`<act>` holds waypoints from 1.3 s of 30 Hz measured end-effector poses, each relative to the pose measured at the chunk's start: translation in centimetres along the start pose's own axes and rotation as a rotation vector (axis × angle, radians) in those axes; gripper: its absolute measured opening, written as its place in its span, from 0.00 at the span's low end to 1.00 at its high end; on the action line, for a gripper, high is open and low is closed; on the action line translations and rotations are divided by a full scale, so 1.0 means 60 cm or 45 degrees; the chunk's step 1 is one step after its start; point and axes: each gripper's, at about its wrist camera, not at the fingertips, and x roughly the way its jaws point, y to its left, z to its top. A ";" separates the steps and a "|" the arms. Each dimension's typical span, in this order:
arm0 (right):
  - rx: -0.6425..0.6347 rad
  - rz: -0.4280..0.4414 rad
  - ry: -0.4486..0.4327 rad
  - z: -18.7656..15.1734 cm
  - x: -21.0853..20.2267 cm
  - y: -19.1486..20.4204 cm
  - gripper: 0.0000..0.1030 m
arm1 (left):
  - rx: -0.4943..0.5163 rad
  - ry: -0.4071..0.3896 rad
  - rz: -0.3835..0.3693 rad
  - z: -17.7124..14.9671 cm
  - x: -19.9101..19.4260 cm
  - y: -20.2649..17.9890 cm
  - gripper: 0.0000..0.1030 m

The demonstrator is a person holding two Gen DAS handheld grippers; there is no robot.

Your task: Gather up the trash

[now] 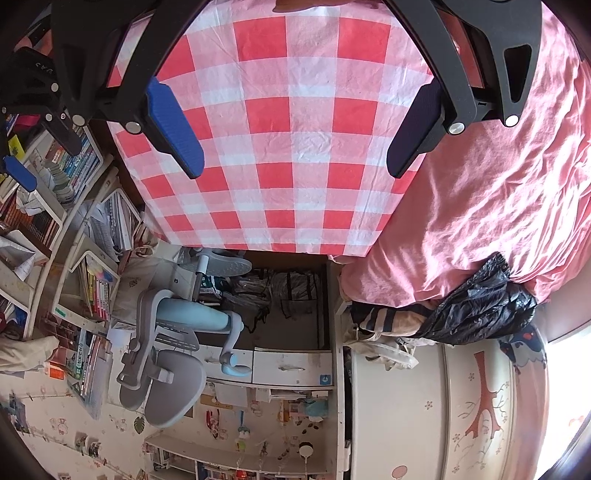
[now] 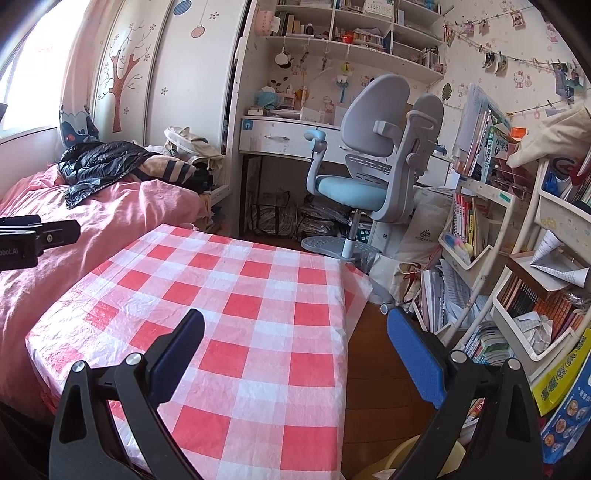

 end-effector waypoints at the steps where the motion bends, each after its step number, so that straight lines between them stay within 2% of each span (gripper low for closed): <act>1: -0.003 0.002 -0.004 0.000 -0.001 0.001 0.92 | 0.005 0.000 0.000 -0.001 0.000 0.001 0.93; 39: -0.038 0.019 -0.017 -0.009 -0.003 0.032 0.92 | 0.034 0.003 0.007 0.002 0.010 -0.016 0.93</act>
